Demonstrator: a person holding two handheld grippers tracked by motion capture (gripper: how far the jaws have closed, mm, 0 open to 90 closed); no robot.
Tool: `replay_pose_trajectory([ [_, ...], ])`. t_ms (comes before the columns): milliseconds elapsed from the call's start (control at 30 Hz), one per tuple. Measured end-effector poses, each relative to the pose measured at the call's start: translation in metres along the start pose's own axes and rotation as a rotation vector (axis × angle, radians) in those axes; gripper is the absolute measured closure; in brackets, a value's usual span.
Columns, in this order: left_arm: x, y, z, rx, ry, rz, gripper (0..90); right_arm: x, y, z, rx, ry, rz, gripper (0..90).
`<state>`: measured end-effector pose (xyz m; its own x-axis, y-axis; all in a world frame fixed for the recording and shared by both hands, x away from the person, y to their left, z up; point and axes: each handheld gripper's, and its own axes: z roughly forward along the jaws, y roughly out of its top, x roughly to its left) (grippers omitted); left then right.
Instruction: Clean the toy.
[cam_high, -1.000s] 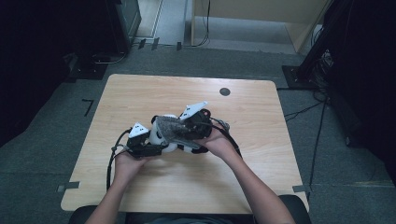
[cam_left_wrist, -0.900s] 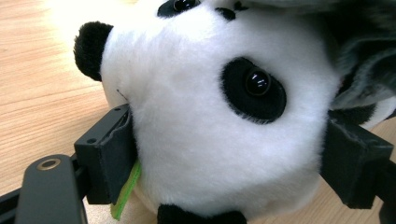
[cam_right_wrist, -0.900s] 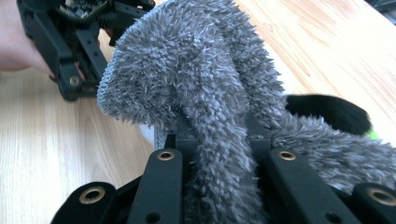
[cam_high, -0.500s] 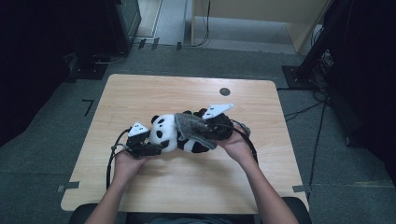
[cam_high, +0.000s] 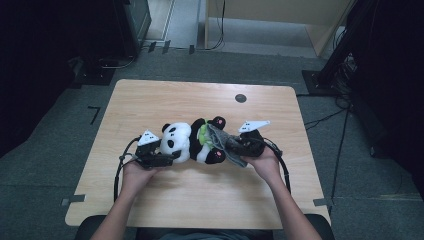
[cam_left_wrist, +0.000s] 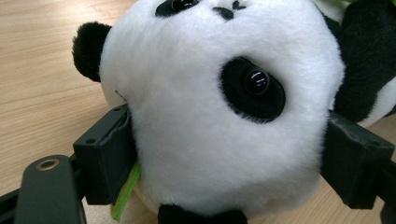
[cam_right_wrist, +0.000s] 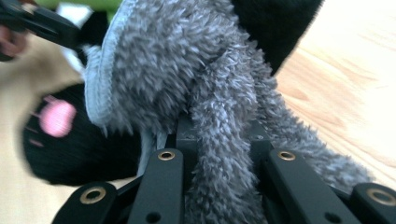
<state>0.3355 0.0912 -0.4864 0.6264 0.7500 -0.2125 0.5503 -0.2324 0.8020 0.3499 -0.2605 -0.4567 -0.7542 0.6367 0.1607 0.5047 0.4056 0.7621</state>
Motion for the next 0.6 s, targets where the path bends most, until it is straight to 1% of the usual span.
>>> replay_pose_trajectory([
  [33,0.0,0.0,0.0,0.0,0.0,-0.002,14.6,-0.001,-0.003,0.002,-0.007,-0.017,-0.007,75.4],
  [100,0.0,0.0,0.0,-0.003,-0.001,-0.002,14.5,-0.004,-0.007,0.004,-0.003,-0.015,0.021,75.5],
  [133,0.001,0.0,0.001,-0.005,-0.002,-0.003,14.4,-0.005,-0.008,0.005,0.002,-0.017,0.025,75.4],
  [167,0.001,0.0,0.001,-0.008,-0.004,-0.005,14.1,-0.007,-0.011,0.006,0.007,-0.029,0.029,75.5],
  [233,0.002,0.0,0.001,-0.013,-0.006,-0.01,13.9,-0.01,-0.014,0.008,0.035,-0.052,0.05,75.5],
  [267,0.002,0.0,0.001,-0.014,-0.007,-0.009,13.9,-0.011,-0.015,0.008,0.047,-0.052,0.068,75.5],
  [433,0.001,0.0,0.001,-0.015,-0.007,-0.001,13.8,-0.015,-0.017,0.009,0.064,-0.06,0.072,75.4],
  [500,0.001,0.0,0.001,-0.016,-0.007,-0.001,13.8,-0.017,-0.017,0.009,0.09,-0.088,0.063,75.4],
  [533,0.002,0.0,0.001,-0.017,-0.007,-0.002,13.8,-0.019,-0.017,0.008,0.1,-0.101,0.072,75.4],
  [600,0.002,0.0,0.001,-0.019,-0.008,0.0,13.7,-0.024,-0.017,0.002,0.078,-0.077,0.119,75.4],
])
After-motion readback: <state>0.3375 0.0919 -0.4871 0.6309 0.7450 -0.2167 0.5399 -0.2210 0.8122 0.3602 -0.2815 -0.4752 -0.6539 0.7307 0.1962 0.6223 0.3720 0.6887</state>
